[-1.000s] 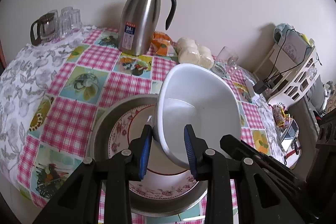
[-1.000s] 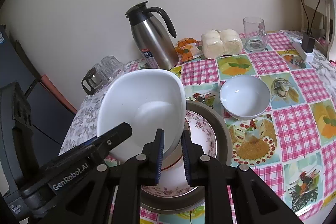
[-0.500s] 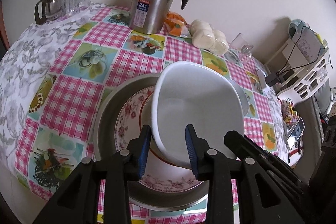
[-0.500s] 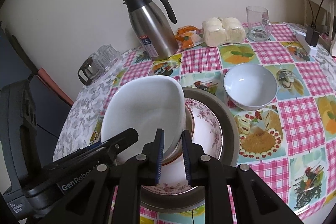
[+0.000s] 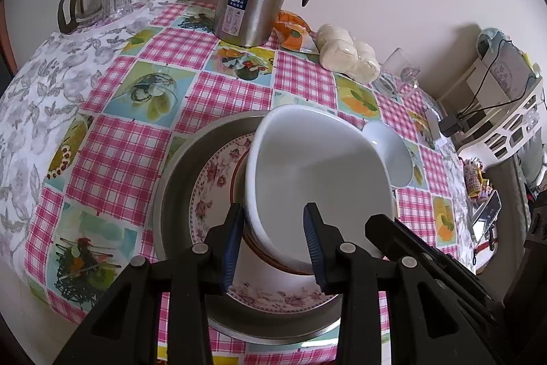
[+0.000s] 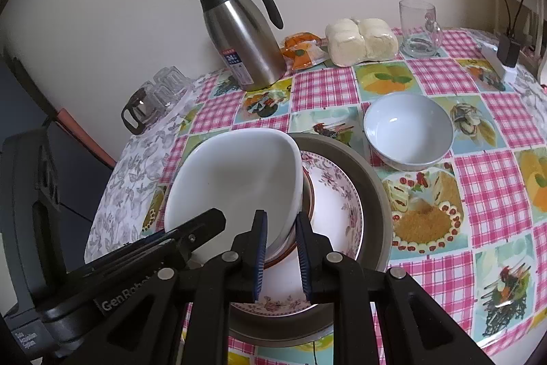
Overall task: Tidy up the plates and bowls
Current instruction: 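Lower the white square bowl into the red-rimmed bowl in the basin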
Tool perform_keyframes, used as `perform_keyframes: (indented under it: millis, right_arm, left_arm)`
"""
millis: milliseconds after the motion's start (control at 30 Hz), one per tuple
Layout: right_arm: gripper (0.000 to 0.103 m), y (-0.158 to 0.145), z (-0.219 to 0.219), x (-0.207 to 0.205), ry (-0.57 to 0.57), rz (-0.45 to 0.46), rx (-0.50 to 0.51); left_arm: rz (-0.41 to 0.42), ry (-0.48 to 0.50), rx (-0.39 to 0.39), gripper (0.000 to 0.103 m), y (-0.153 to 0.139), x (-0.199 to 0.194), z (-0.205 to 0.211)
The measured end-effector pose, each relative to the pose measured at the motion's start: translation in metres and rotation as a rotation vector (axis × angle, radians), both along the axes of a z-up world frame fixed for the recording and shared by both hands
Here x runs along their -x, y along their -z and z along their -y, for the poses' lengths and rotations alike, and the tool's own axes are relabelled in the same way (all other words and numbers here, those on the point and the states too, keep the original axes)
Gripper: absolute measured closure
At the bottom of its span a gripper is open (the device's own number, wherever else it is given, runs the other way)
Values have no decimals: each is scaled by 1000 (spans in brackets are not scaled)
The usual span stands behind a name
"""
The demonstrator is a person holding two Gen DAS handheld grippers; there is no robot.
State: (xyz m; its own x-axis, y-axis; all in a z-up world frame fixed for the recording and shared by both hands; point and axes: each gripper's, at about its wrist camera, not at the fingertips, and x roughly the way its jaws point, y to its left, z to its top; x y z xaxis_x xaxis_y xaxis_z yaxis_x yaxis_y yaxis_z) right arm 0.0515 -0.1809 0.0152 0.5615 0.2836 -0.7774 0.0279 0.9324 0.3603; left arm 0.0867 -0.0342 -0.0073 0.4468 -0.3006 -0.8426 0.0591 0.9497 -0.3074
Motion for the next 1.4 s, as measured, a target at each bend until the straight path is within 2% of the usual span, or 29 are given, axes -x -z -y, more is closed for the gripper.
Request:
perform_keyframes:
  millis: [500,900,967,1200,1333,1367,1400]
  right_arm:
    - [83,6,-1,-3,8,-21,21]
    - [83,5,0,-3,15,-25,34]
    - [83,5,-1,-3,14,-24,38]
    - [84,-2,0,-1,19,-7,53]
    - [84,-4,-1,0,24,-3,58]
    - [83,-5,-1,0,27,-3,62]
    - [78,-5,0,0,32,-4,64]
  left_arm:
    - [6,6,-18,67,0,-1,2]
    - [0,2,-1,64,1,-2,1]
    - [-1,-4,-4,60,0,-2,0]
    - [31,1,8,57,-11,2,-1]
    - [41,-7,2,51,-16,2,-3]
    - [44,-13,-5,49,-17,2,-4]
    - [48,-23,-14,48,-18,2,-5]
